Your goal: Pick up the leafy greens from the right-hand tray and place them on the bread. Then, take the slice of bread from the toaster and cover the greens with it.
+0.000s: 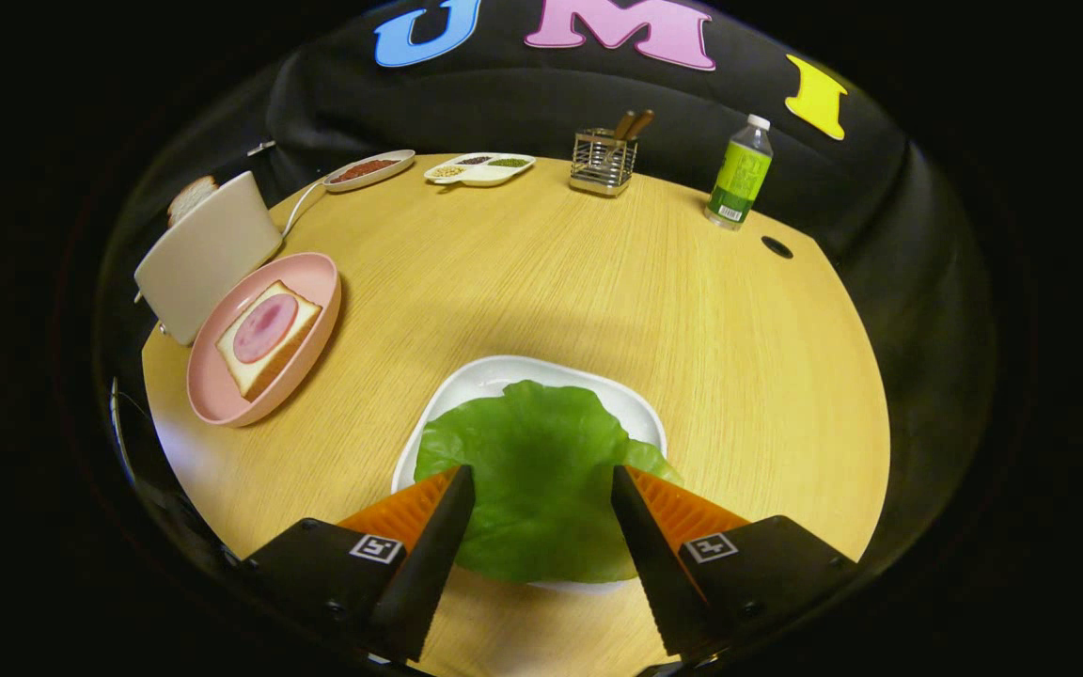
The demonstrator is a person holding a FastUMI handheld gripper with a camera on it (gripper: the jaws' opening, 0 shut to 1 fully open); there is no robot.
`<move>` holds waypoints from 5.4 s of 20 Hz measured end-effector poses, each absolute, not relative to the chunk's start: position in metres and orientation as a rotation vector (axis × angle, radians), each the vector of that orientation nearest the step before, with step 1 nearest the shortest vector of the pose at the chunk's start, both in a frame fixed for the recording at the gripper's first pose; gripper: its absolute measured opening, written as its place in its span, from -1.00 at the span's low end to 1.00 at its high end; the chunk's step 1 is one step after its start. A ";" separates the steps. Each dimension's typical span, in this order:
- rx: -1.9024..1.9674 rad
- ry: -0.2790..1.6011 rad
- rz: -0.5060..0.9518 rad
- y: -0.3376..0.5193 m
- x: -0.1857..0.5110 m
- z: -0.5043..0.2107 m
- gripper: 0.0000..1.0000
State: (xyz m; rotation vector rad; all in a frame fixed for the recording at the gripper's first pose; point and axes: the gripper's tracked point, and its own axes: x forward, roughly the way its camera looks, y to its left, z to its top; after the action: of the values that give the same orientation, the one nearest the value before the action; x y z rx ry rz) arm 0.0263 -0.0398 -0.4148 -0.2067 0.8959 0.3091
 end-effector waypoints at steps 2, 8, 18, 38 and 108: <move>-0.182 0.912 0.301 -0.040 0.024 -0.418 0.80; -0.190 0.932 0.285 -0.037 0.023 -0.418 0.36; -0.215 0.965 0.276 -0.035 0.024 -0.419 -0.84; -0.127 0.786 0.303 0.062 0.017 -0.291 -0.89; -0.175 0.506 0.743 0.439 0.008 -0.190 0.98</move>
State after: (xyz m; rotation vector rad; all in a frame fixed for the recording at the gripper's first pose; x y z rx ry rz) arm 0.0082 0.4389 -0.1903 -0.1750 0.5055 0.7426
